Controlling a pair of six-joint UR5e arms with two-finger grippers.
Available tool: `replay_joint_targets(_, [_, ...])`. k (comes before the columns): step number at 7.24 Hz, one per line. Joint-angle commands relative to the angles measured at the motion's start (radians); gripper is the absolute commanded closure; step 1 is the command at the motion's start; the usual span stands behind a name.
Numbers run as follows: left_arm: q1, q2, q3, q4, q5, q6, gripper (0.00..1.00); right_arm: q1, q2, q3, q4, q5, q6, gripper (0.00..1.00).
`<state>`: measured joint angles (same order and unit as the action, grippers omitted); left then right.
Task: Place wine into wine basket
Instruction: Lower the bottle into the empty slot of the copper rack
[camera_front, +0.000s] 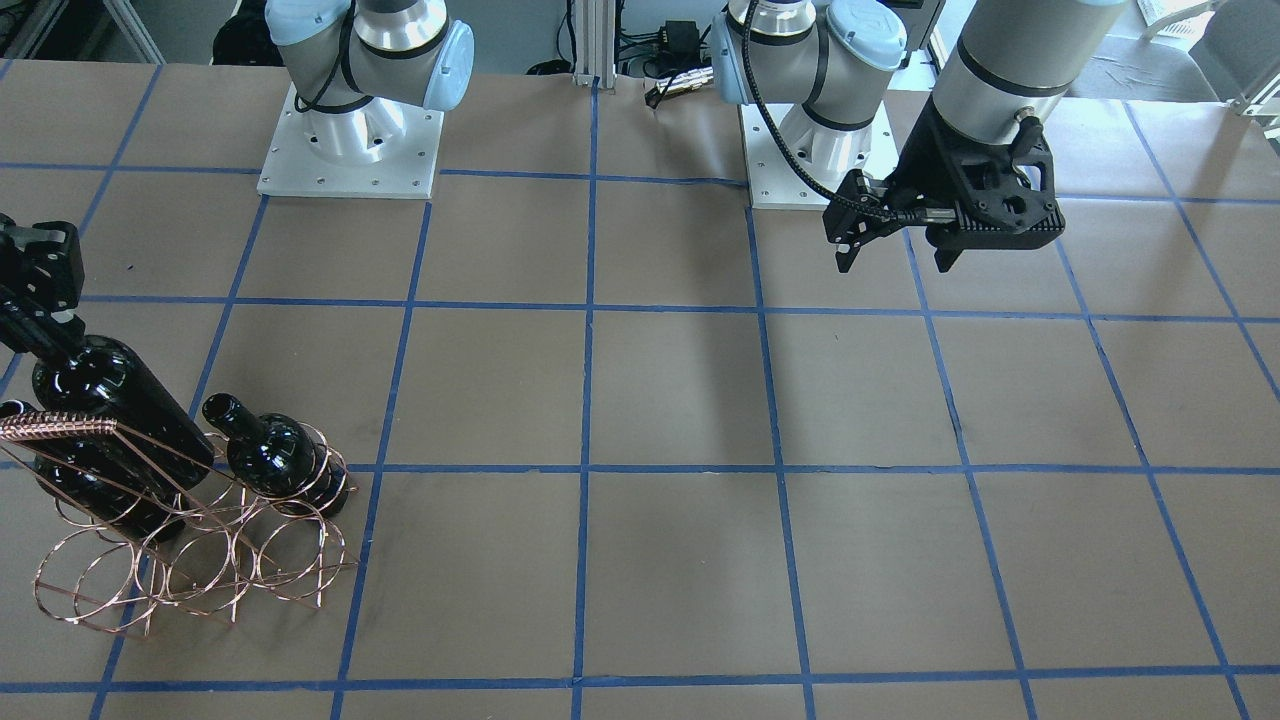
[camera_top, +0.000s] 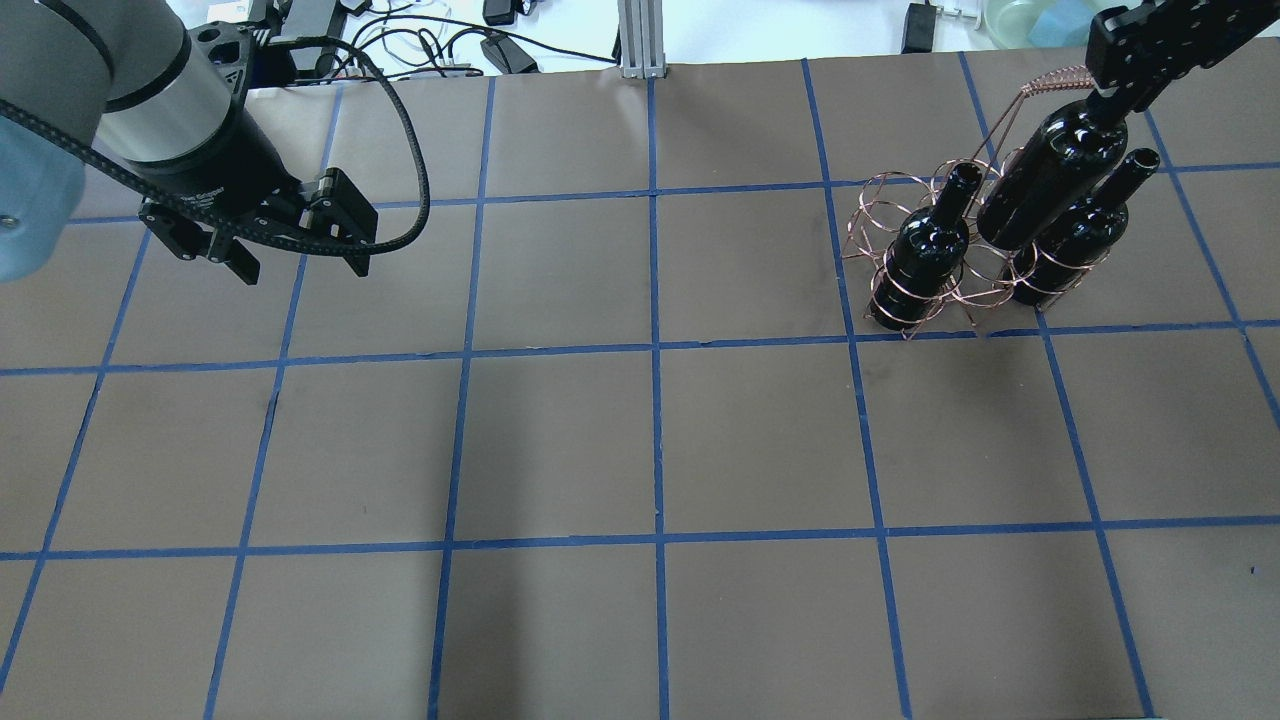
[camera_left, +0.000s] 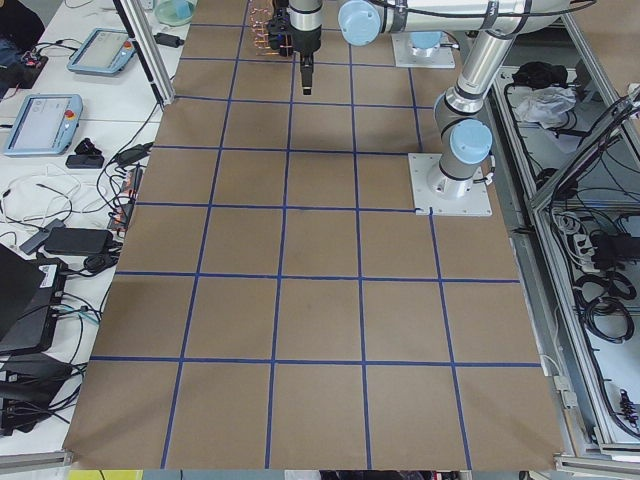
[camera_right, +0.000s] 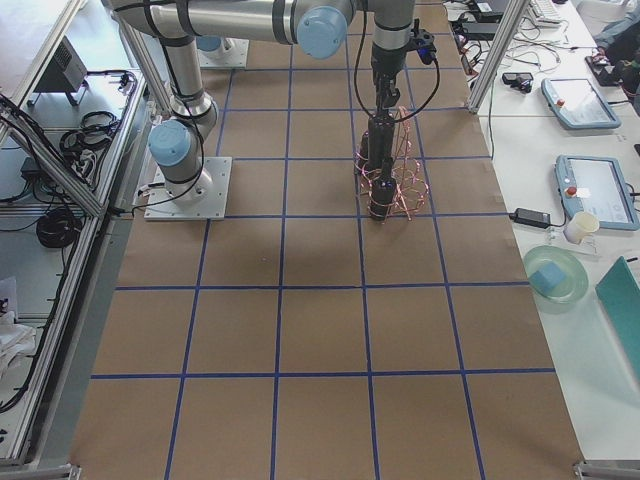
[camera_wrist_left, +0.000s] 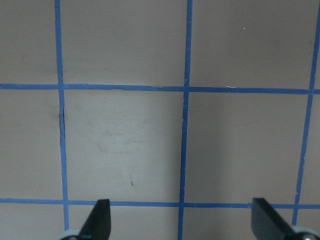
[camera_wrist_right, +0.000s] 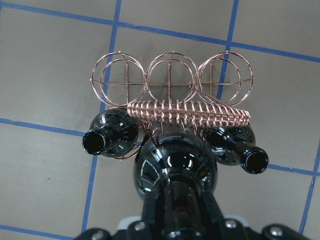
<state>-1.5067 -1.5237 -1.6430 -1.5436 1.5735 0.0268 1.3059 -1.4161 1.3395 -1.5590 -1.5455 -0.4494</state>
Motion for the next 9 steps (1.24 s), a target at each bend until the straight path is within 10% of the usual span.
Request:
replay_joint_targets(1, [0.000, 0.002, -0.001, 0.000, -0.001, 0.002, 0.00, 0.006, 0.025, 0.003, -0.019, -0.010, -0.006, 1.00])
replay_joint_targets(9, [-0.001, 0.033, -0.001, -0.006, 0.000, 0.001, 0.00, 0.004, 0.032, 0.015, -0.019, -0.004, -0.008, 1.00])
